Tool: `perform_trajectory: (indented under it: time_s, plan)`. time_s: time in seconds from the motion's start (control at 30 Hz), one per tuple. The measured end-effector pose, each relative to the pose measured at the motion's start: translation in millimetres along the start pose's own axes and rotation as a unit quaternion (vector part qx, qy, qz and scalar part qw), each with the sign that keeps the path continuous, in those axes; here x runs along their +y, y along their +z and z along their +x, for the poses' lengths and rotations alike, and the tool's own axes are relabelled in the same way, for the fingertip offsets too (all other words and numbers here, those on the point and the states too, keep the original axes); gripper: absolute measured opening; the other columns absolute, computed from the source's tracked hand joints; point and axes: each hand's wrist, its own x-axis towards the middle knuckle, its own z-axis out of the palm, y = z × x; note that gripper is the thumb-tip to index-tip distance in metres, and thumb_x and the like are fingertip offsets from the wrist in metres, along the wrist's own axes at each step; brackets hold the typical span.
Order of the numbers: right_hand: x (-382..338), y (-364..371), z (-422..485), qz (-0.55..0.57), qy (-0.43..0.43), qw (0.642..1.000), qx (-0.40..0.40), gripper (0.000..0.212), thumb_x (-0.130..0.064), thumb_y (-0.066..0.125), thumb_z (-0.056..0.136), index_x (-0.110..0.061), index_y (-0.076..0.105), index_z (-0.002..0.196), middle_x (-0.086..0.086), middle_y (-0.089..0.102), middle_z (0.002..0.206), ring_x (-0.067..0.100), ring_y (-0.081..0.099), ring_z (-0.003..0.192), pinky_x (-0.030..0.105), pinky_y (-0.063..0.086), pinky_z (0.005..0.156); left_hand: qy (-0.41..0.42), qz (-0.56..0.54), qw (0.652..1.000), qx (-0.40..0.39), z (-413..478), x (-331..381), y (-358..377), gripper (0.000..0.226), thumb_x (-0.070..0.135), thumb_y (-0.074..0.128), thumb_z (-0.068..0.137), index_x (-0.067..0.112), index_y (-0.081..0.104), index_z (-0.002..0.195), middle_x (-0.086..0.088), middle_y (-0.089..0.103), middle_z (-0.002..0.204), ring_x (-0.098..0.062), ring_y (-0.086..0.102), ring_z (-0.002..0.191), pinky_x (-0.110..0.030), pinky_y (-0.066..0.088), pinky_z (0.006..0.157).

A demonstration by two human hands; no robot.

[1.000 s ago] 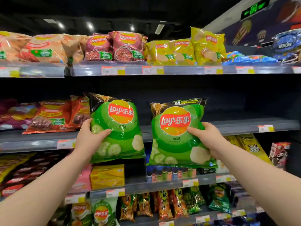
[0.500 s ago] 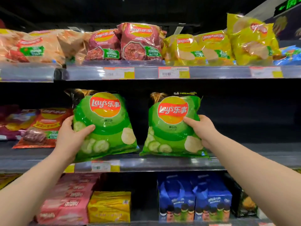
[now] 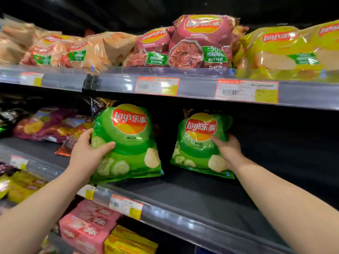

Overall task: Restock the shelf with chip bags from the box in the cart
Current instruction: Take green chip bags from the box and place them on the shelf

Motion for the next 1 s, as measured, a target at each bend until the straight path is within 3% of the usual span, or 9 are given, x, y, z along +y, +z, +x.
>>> perform_trajectory:
  time_s: [0.17,0.23,0.37,0.47,0.57,0.7,0.8,0.93,1.0]
  plan:
    - [16,23,38,-0.009,0.0,1.0,-0.002,0.06,-0.026,0.074,0.079,-0.001,0.05,0.129,0.02,0.06,0.125,0.036,0.058,0.115,0.045,0.047,0.099,0.025,-0.015,0.999,0.012,3,-7,14,0.04,0.006,0.074,0.078,0.031,0.054,0.102,0.012,0.06,0.089,-0.01,0.059,0.08,-0.028,0.046,0.07]
    - [24,31,49,-0.007,0.007,1.0,-0.019,0.059,-0.026,0.073,0.081,-0.002,0.049,0.13,0.019,0.058,0.127,0.036,0.057,0.116,0.046,0.046,0.1,0.032,-0.029,0.999,0.011,6,-8,18,0.045,0.008,0.079,0.073,0.038,0.054,0.095,0.012,0.062,0.091,-0.006,0.059,0.08,-0.028,0.046,0.069]
    - [40,44,66,0.001,0.028,0.998,-0.056,0.056,-0.027,0.072,0.082,-0.005,0.05,0.129,0.019,0.059,0.127,0.034,0.058,0.114,0.049,0.047,0.099,0.036,-0.051,0.998,0.005,9,-12,24,0.048,0.012,0.083,0.067,0.036,0.055,0.098,0.011,0.063,0.093,-0.007,0.061,0.082,-0.029,0.05,0.074]
    - [47,47,71,0.001,0.057,0.994,-0.091,0.053,-0.024,0.072,0.082,-0.006,0.051,0.127,0.017,0.061,0.124,0.034,0.06,0.112,0.044,0.049,0.096,0.03,-0.061,0.998,0.001,10,-12,24,0.044,0.025,0.074,0.057,0.04,0.055,0.094,0.01,0.065,0.095,-0.008,0.063,0.083,-0.029,0.051,0.073]
    - [49,47,74,0.0,0.071,0.991,-0.114,0.054,-0.014,0.071,0.082,-0.002,0.049,0.129,0.018,0.06,0.124,0.032,0.06,0.106,0.034,0.046,0.082,0.027,-0.067,0.997,-0.004,10,-10,25,0.047,0.017,0.081,0.063,0.041,0.054,0.093,0.008,0.065,0.095,-0.012,0.064,0.083,-0.034,0.052,0.077]
    - [47,46,77,-0.03,0.069,0.991,-0.112,0.062,-0.011,0.074,0.079,-0.003,0.044,0.133,0.018,0.058,0.128,0.033,0.058,0.112,0.034,0.046,0.084,0.025,-0.059,0.998,-0.009,10,-10,25,0.049,0.013,0.081,0.071,0.036,0.053,0.104,0.01,0.063,0.096,-0.012,0.063,0.086,-0.039,0.053,0.082]
    - [42,44,74,-0.086,0.056,0.99,-0.094,0.07,-0.016,0.078,0.075,-0.006,0.042,0.134,0.017,0.056,0.13,0.034,0.057,0.115,0.038,0.05,0.09,0.019,-0.076,0.996,-0.037,10,-9,28,0.063,0.023,0.083,0.06,0.025,0.054,0.116,0.003,0.066,0.102,-0.02,0.065,0.092,-0.04,0.054,0.08]
    - [27,35,60,-0.158,-0.049,0.985,-0.043,0.068,-0.031,0.074,0.078,-0.014,0.043,0.137,0.012,0.048,0.136,0.029,0.053,0.118,0.039,0.046,0.098,0.021,-0.095,0.993,-0.066,10,-4,45,0.058,0.03,0.078,0.053,0.03,0.057,0.107,-0.001,0.068,0.103,-0.023,0.067,0.093,-0.042,0.055,0.081]
    - [12,30,42,-0.114,-0.048,0.987,-0.102,0.062,-0.043,0.068,0.082,-0.017,0.048,0.134,0.007,0.053,0.132,0.022,0.054,0.112,0.033,0.045,0.094,0.019,-0.1,0.991,-0.091,11,-3,58,0.068,0.036,0.079,0.048,0.027,0.057,0.112,-0.003,0.069,0.104,-0.02,0.07,0.091,-0.039,0.057,0.077]
